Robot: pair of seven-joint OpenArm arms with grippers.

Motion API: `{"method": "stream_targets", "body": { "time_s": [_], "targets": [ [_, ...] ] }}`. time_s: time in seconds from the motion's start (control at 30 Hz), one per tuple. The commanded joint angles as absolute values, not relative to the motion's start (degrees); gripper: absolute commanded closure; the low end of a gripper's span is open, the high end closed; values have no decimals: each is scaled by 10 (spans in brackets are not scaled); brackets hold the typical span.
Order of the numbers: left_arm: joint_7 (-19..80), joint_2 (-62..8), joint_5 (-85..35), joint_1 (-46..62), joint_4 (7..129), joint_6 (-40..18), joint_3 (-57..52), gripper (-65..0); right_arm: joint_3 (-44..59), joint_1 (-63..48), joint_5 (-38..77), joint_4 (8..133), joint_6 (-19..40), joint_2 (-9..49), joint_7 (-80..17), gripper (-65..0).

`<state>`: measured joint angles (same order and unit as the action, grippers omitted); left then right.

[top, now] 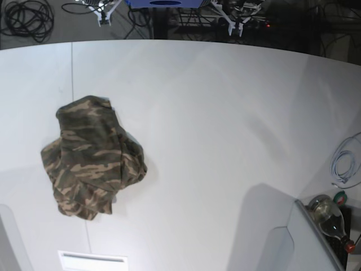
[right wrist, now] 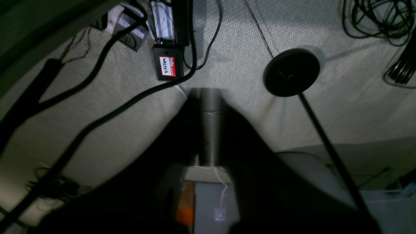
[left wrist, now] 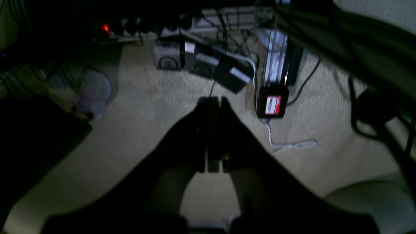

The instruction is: Layout the t-shirt on the table in an organized manner, then fold the t-shirt properly

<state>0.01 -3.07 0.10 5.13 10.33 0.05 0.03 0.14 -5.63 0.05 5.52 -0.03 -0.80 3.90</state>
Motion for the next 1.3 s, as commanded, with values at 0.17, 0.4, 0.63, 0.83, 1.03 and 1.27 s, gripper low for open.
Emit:
{"method": "stream_targets", "body": {
  "time_s": [0.17, 0.4, 0.63, 0.83, 1.03, 1.27],
  "targets": [
    [0, -34, 1, 57, 103, 3, 6, -329, 2, -63, 0, 56, -4, -4, 45, -90],
    [-1, -34, 0, 64, 106, 3, 0, 0, 2, -69, 0, 56, -4, -3, 45, -90],
    [-66, -33, 0, 87, 109, 3, 0, 0, 0, -80, 0, 66, -4, -4, 48, -14],
    [-96, -42, 6, 109, 109, 3, 6, 0, 1, -97, -1, 94, -4, -3, 45, -3],
    [-92, -49, 7, 110, 108, 3, 7, 0, 1, -109, 0, 93, -4, -3, 47, -3],
    [-96, -66, 7, 133, 109, 3, 7, 0, 2, -164, 0, 155, -4, -3, 45, -2]
  ]
}}
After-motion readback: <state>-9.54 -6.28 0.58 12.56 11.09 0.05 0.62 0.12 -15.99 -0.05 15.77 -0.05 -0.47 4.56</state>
